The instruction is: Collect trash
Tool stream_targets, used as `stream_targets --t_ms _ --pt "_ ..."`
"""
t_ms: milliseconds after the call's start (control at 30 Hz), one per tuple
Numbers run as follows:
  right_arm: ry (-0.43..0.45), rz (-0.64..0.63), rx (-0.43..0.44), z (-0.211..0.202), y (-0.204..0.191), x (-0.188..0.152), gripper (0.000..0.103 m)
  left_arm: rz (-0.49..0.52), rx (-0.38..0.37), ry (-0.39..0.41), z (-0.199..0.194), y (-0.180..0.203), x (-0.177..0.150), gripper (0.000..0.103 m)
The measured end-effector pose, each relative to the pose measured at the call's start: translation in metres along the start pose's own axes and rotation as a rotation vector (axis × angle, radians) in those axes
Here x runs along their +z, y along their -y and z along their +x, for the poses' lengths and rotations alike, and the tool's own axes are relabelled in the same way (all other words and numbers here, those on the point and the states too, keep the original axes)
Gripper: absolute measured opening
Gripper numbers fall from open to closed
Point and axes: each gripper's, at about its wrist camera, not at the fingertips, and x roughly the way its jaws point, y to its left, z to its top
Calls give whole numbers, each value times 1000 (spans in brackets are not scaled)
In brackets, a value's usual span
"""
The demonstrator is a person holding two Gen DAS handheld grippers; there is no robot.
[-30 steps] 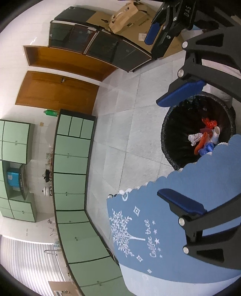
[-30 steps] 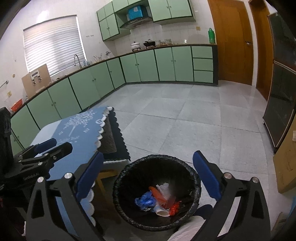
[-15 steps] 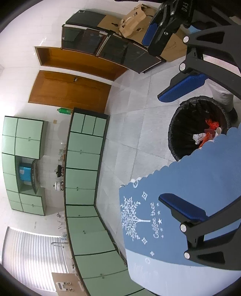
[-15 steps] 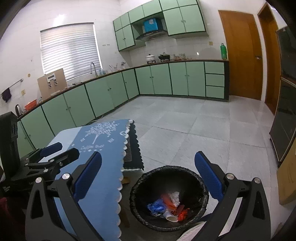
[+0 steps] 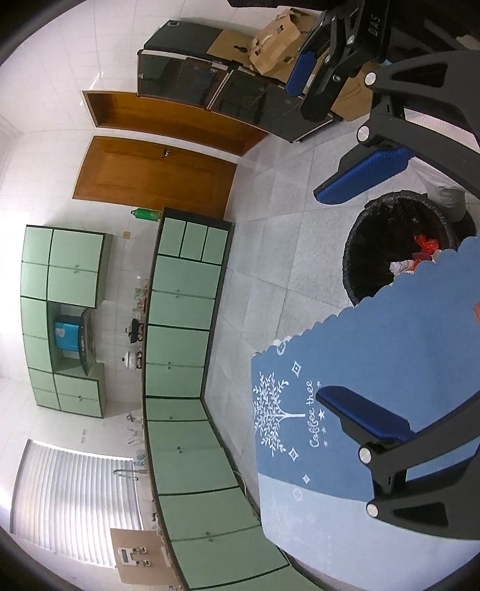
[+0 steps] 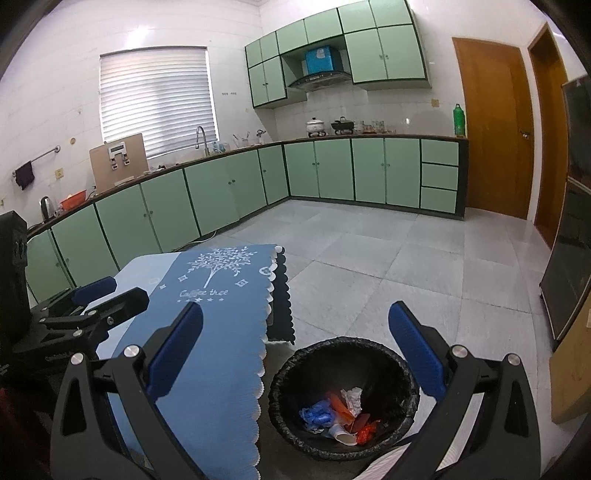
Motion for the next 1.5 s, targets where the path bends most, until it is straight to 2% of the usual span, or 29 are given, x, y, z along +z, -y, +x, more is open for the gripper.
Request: stream_targets --t_ms 533,1500 --pt "29 -31 24 -18 -21 -4 98 8 17 47 -26 -1 -2 97" --pt "38 -34 38 -25 -27 -5 98 16 24 62 -34 3 -3 97"
